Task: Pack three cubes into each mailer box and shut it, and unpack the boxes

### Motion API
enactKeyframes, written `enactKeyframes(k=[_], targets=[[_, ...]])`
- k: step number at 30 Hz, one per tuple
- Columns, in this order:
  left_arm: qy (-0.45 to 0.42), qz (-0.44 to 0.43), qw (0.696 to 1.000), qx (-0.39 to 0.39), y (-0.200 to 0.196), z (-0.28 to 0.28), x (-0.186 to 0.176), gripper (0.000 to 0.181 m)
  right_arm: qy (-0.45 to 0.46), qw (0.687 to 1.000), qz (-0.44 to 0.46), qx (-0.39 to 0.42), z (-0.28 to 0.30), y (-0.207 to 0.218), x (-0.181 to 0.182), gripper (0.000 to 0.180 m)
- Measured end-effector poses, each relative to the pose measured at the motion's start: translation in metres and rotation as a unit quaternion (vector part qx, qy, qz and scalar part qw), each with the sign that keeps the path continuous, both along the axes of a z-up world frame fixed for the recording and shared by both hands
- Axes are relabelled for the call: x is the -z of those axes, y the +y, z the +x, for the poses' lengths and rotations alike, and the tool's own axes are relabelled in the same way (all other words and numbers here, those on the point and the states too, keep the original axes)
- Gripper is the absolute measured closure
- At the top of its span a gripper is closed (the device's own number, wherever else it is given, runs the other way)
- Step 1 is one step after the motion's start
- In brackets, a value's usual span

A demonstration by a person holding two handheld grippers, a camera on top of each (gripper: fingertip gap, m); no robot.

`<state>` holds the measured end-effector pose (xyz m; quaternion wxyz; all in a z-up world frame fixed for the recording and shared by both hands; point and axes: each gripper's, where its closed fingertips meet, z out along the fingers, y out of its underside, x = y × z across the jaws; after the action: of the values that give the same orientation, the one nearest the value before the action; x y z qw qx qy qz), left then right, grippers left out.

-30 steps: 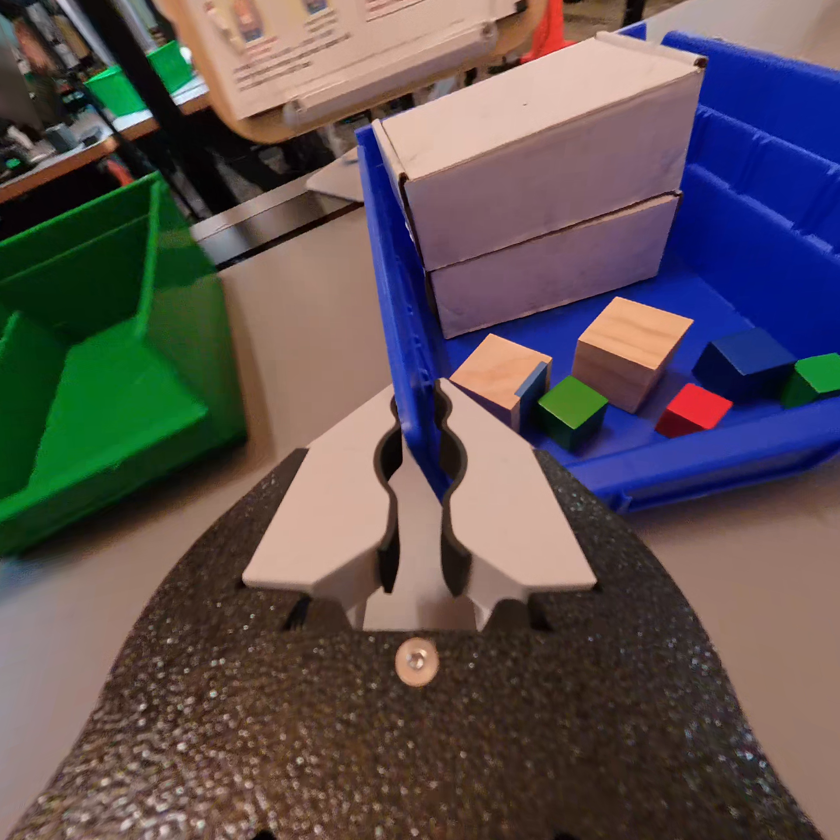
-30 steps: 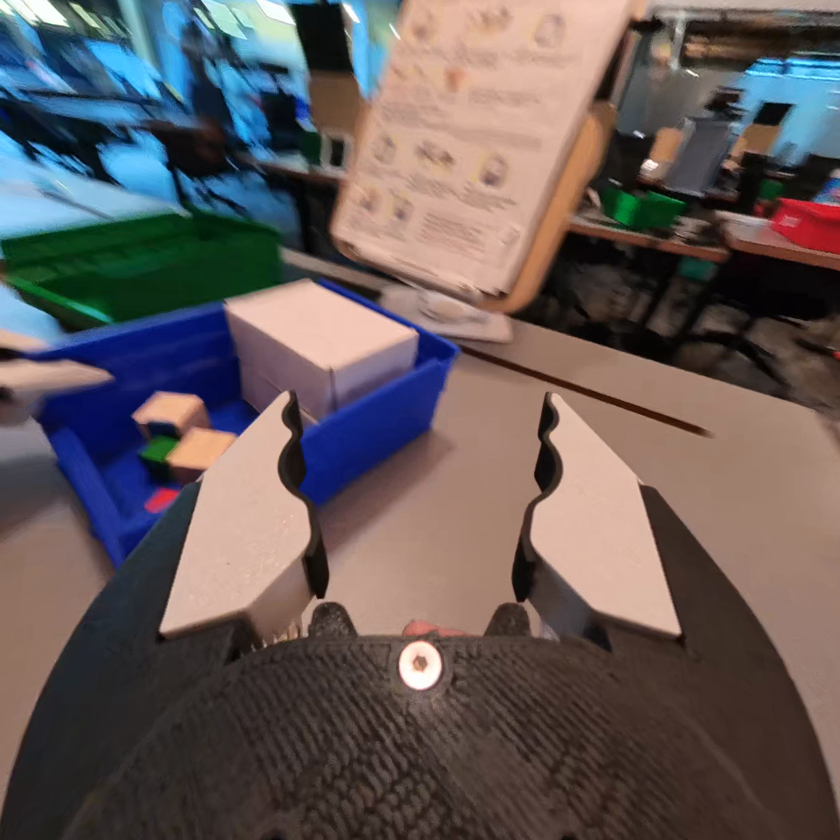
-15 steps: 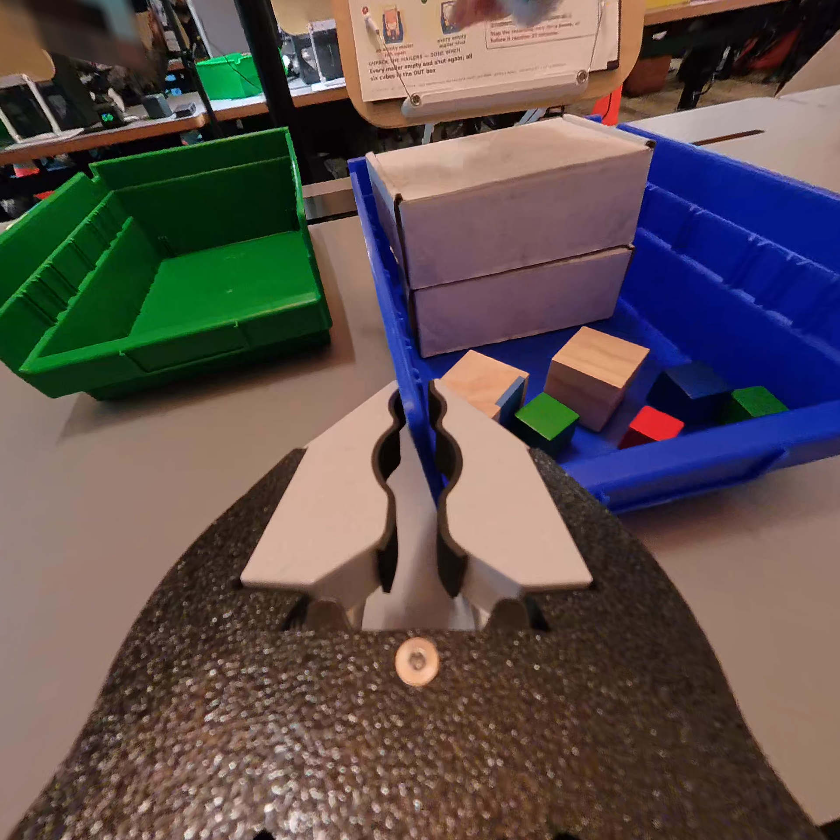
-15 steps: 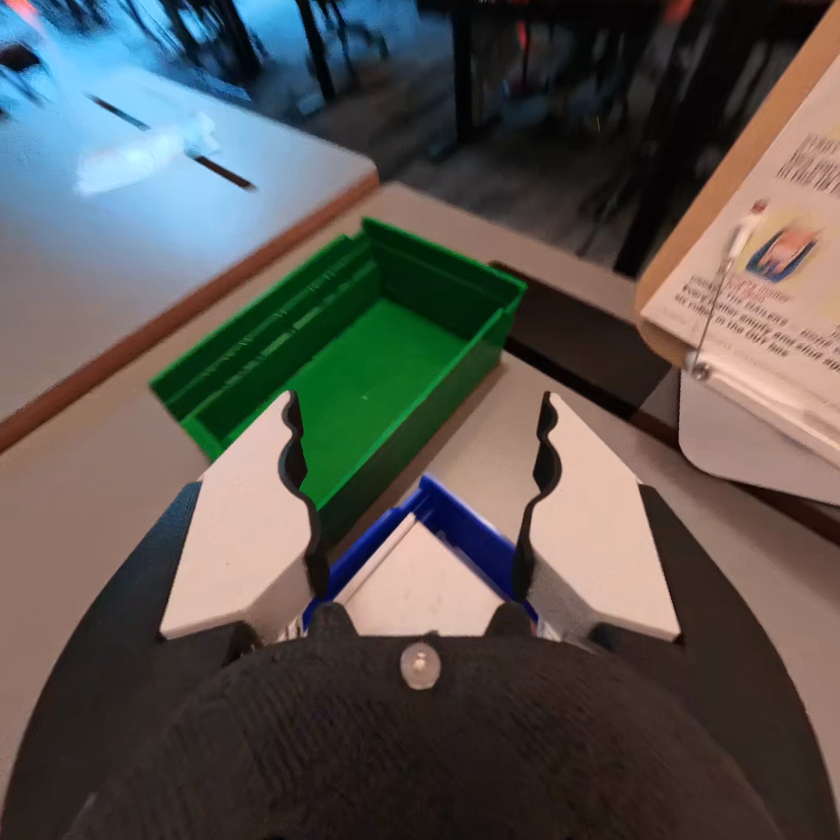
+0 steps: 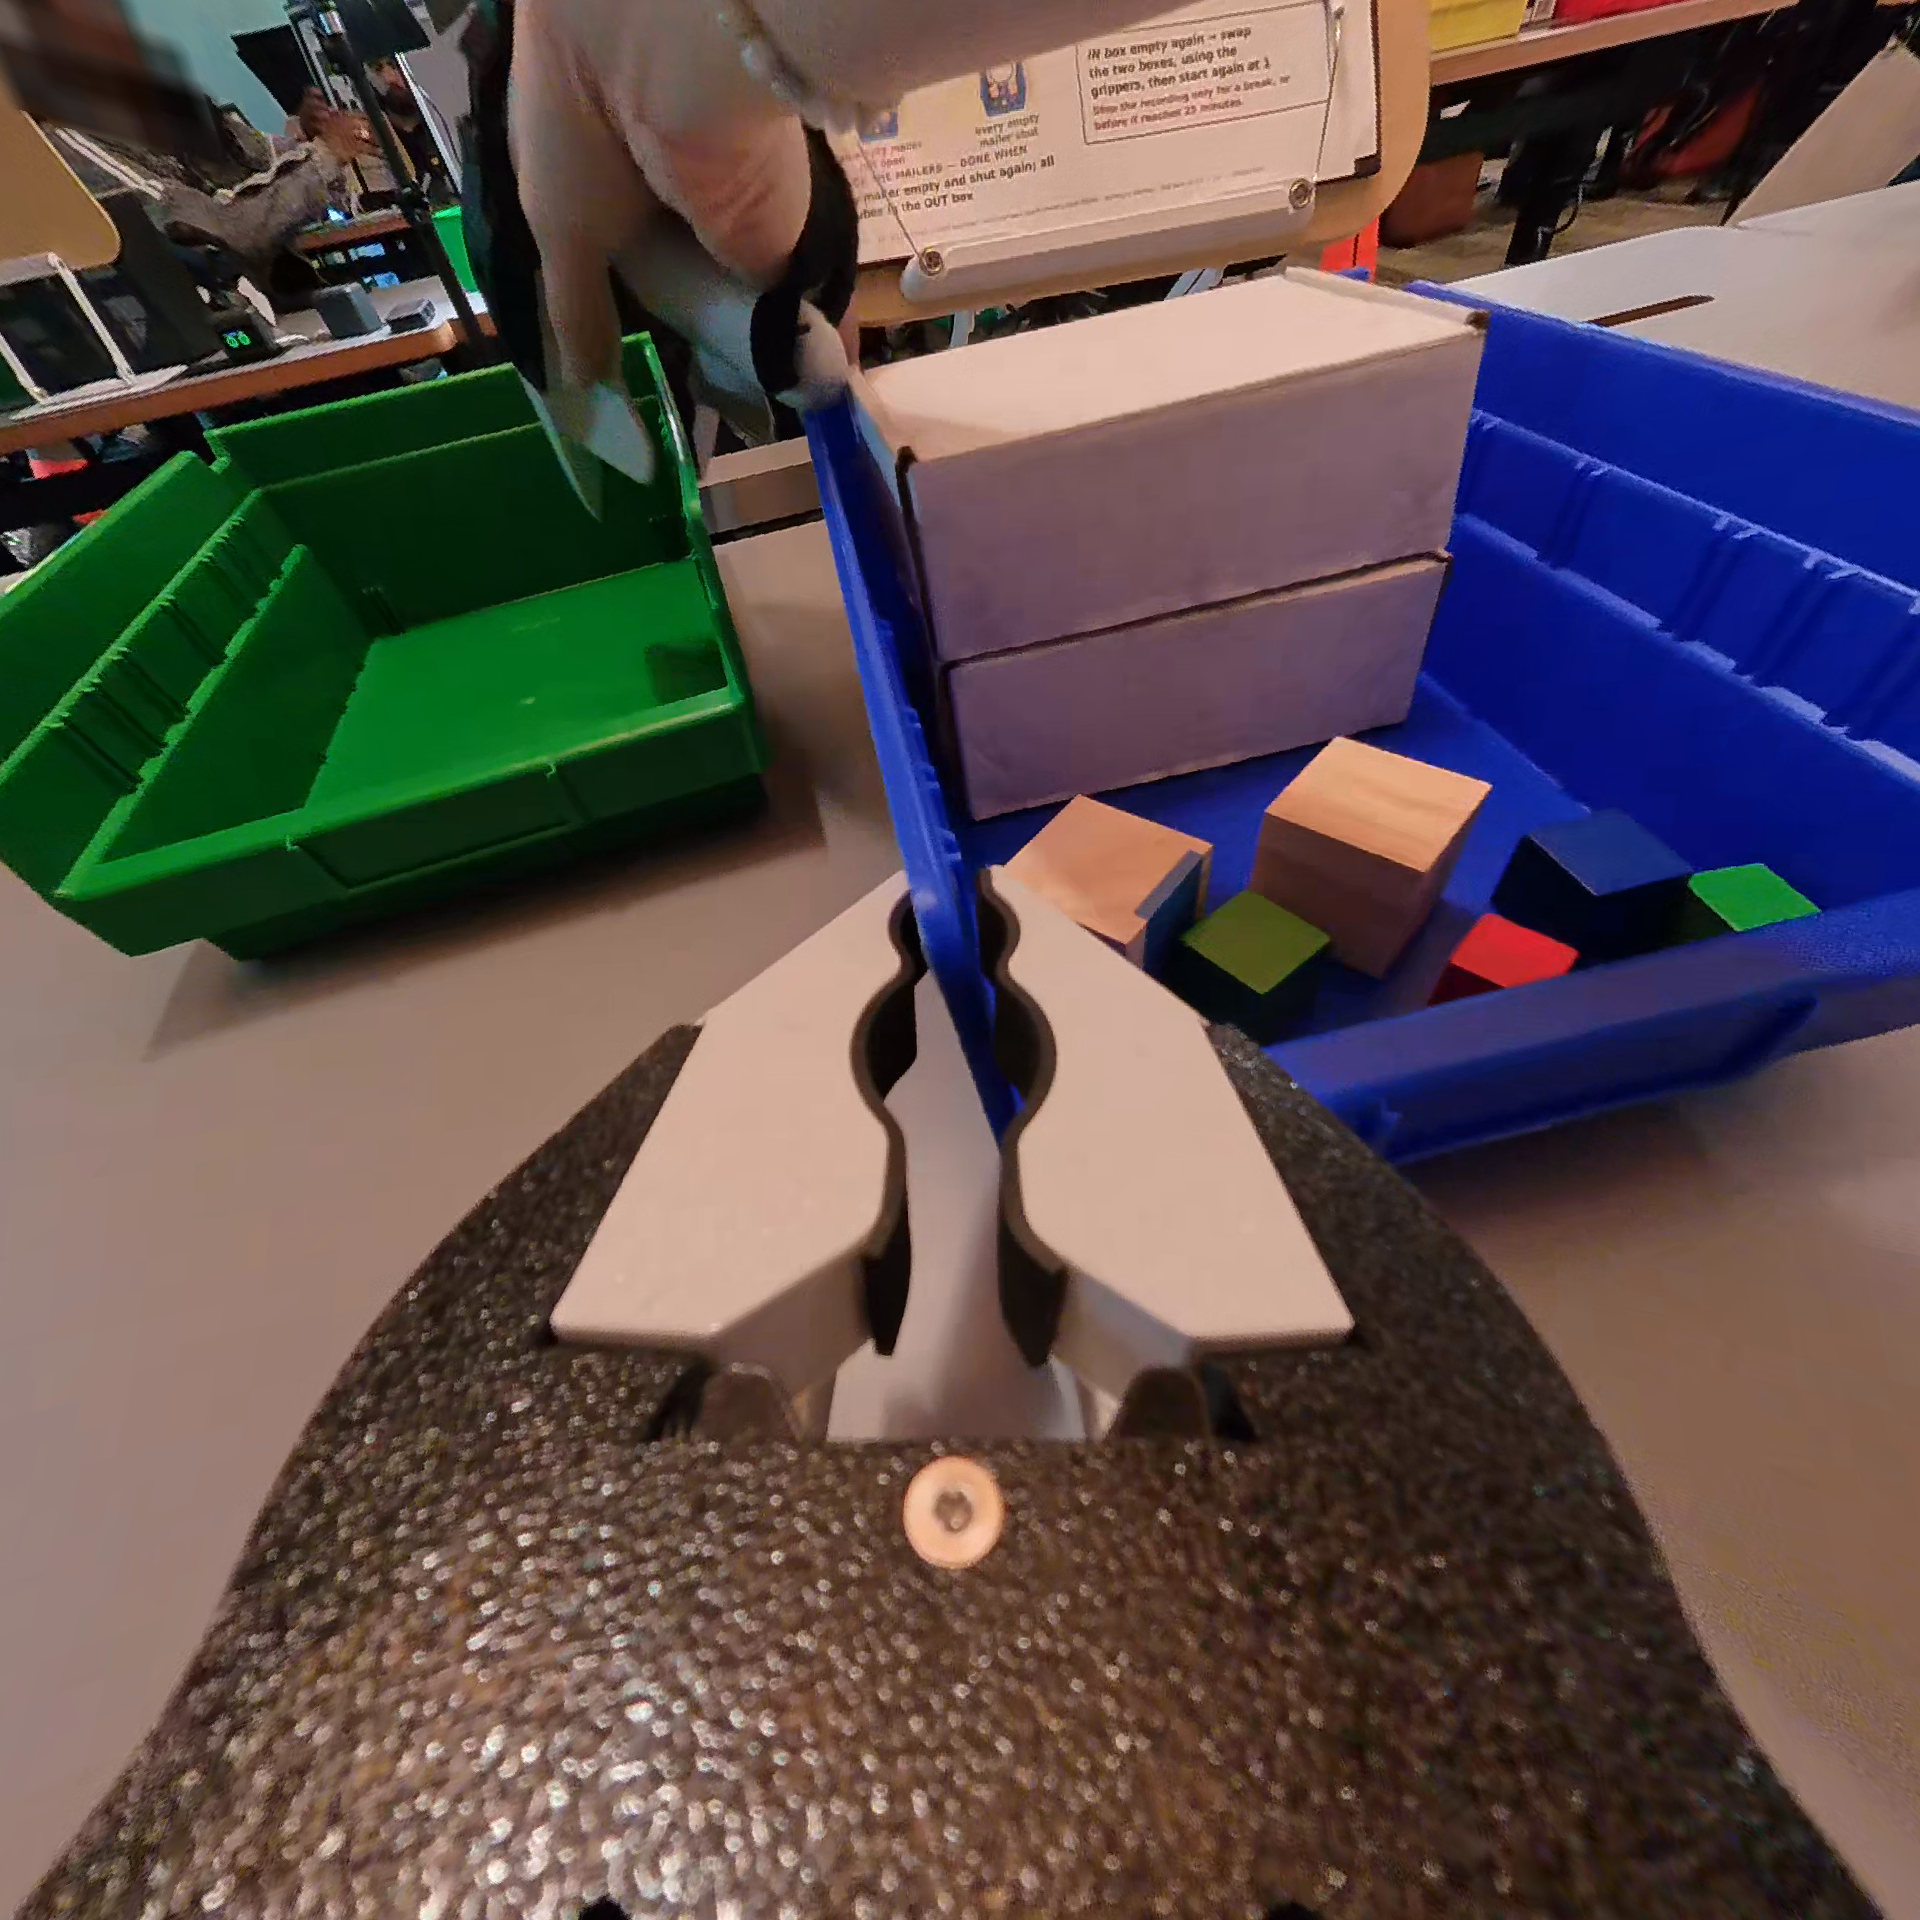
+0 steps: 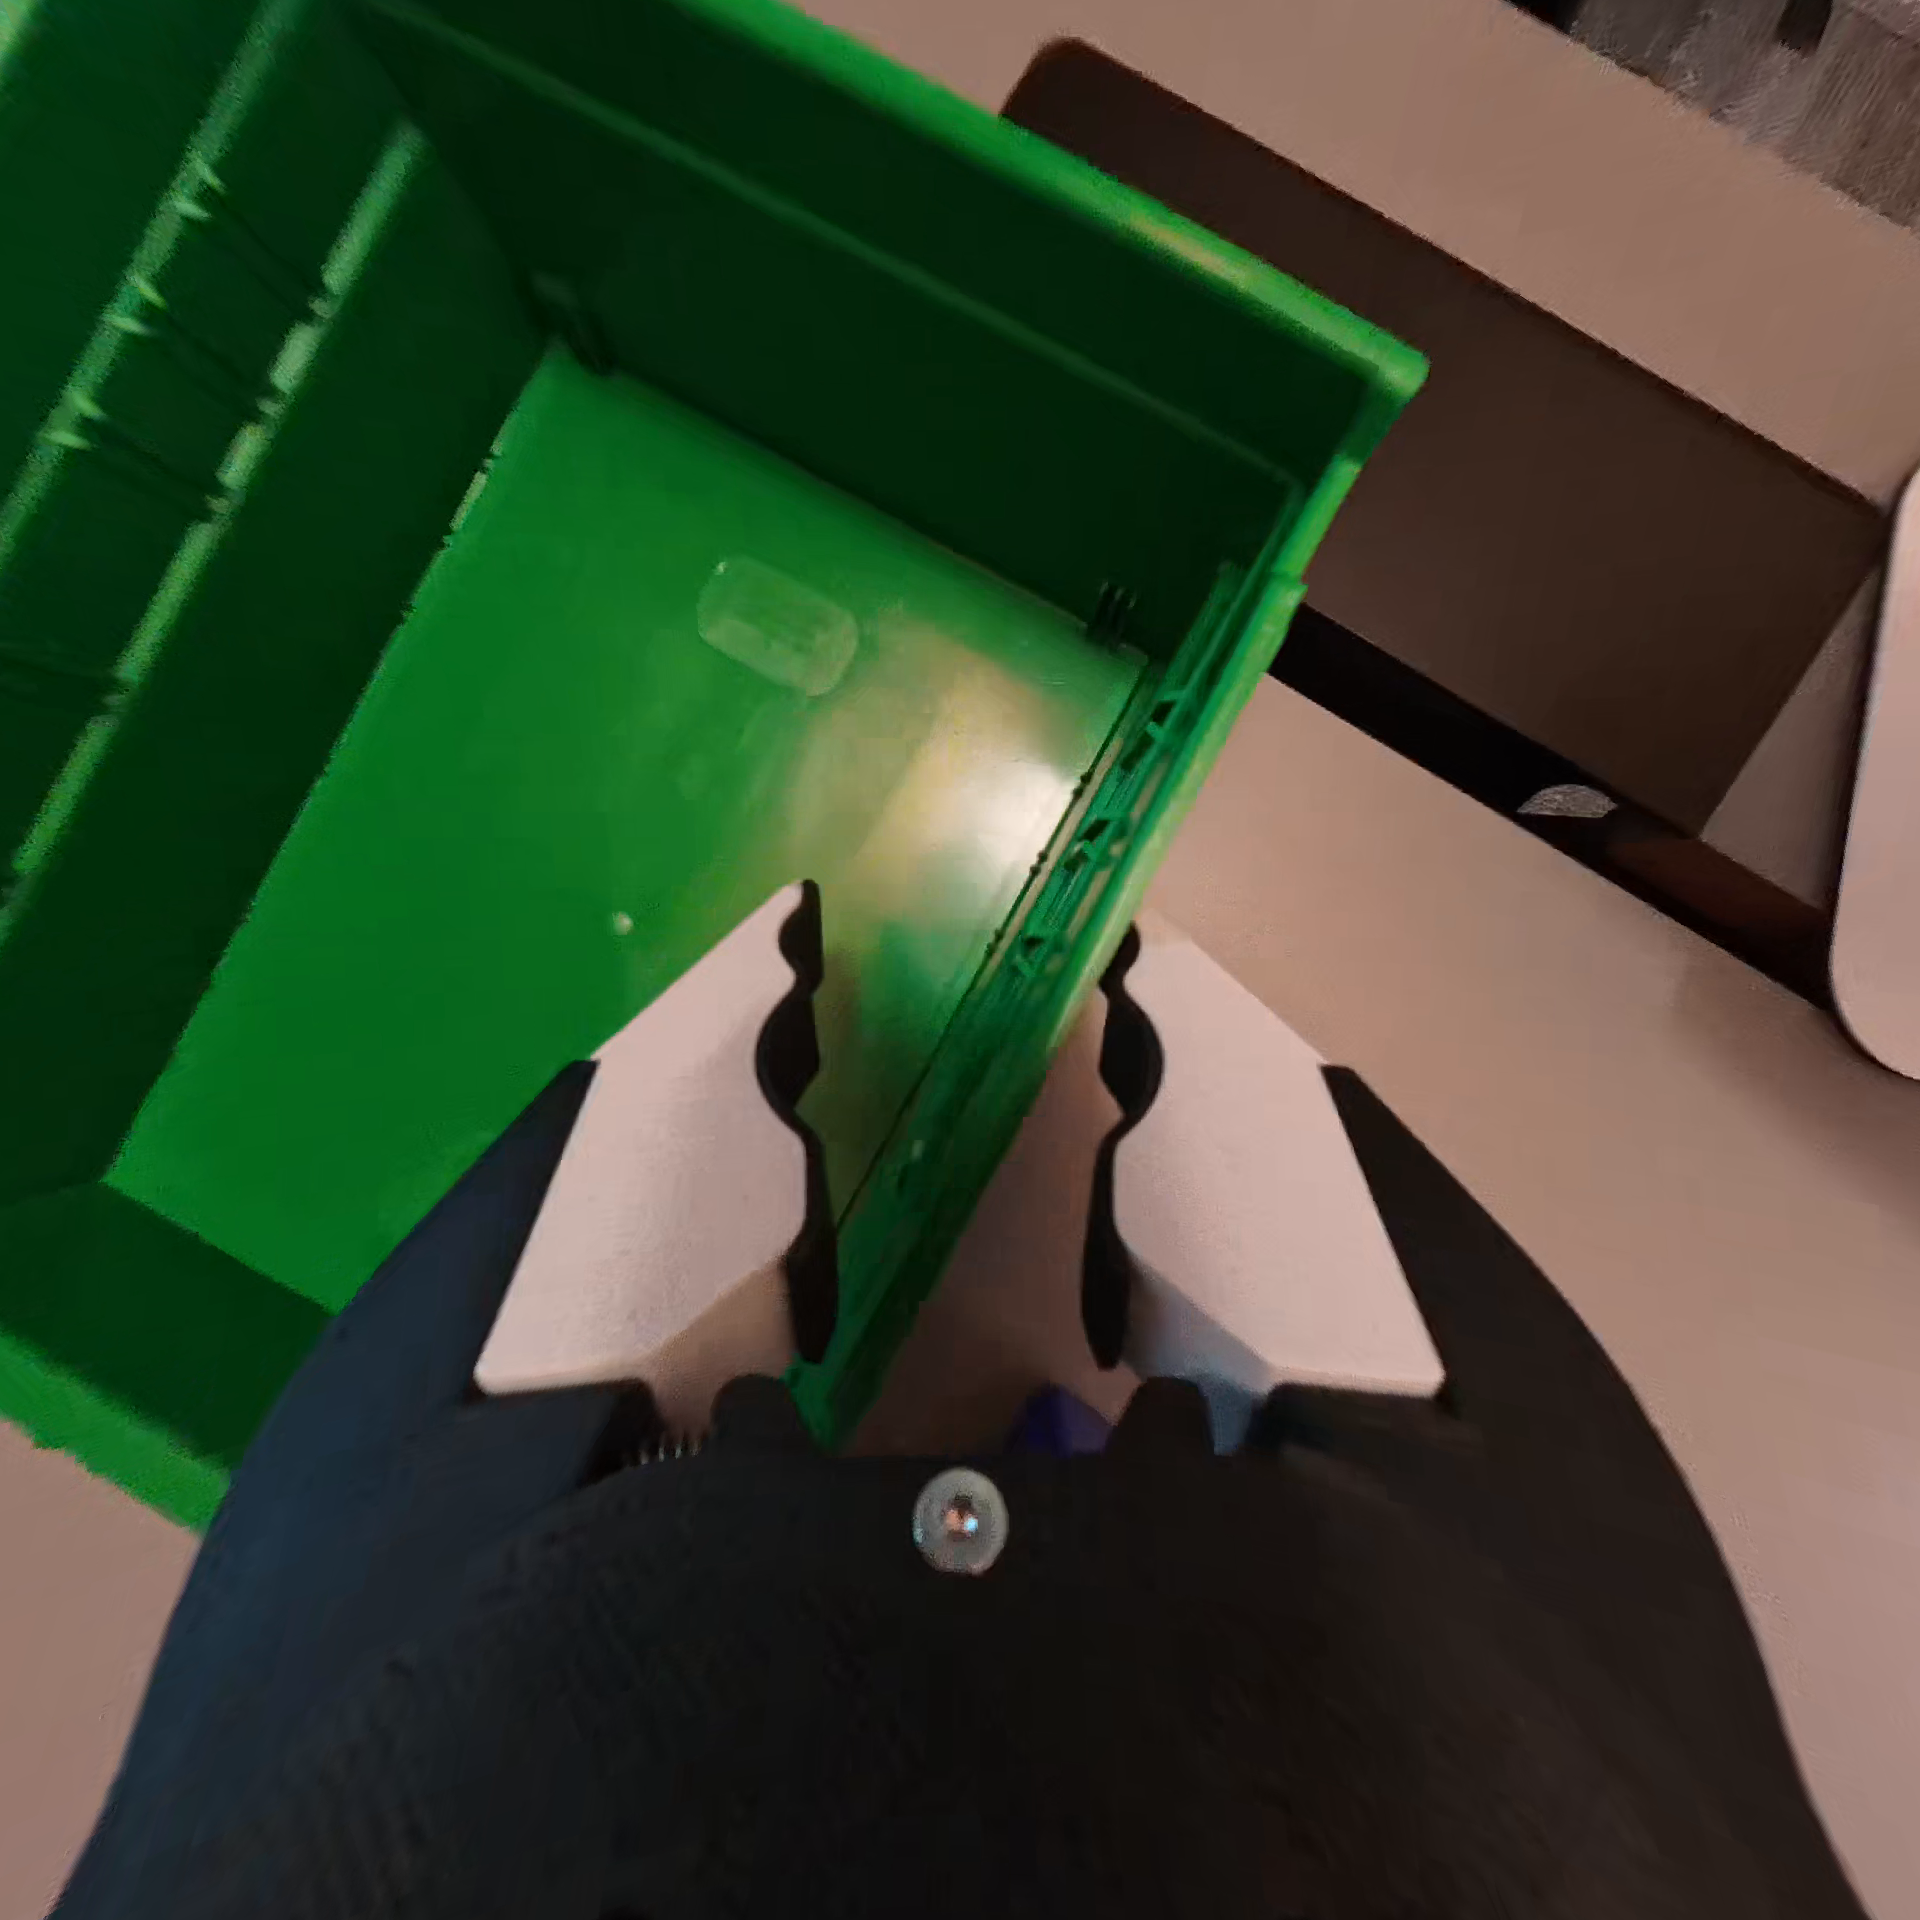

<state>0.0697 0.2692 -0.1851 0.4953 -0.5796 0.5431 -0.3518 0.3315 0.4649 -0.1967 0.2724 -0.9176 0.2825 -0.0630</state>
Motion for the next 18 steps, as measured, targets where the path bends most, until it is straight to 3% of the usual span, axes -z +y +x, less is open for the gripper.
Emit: enactKeyframes(k=[3, 4, 7, 11, 15, 18], targets=[[0.000, -0.001, 1.000, 0.004, 0.001, 0.000, 0.000, 0.176, -0.014, 0.995, -0.095, -0.021, 0.001, -0.006, 0.021, 0.138], [0.000, -0.002, 1.000, 0.006, 0.001, 0.000, 0.000, 0.176, -0.027, 0.991, -0.125, -0.029, 0.002, -0.009, 0.026, 0.133], [0.000, -0.003, 1.000, 0.009, 0.002, 0.000, 0.000, 0.176, -0.065, 0.985, -0.160, -0.012, 0.008, -0.008, 0.028, 0.137], [-0.001, -0.003, 1.000, 0.013, 0.004, 0.000, 0.000, 0.176, 0.011, 0.999, -0.031, 0.030, -0.007, 0.020, 0.024, 0.173], [-0.001, 0.002, 1.000, 0.013, 0.007, 0.000, 0.000, 0.176, 0.038, 0.999, 0.000, -0.013, -0.025, 0.032, 0.021, 0.176], [0.000, 0.011, 1.000, 0.009, 0.007, 0.000, 0.000, 0.176, 0.021, 0.999, 0.032, -0.035, -0.026, 0.040, -0.007, 0.175]])
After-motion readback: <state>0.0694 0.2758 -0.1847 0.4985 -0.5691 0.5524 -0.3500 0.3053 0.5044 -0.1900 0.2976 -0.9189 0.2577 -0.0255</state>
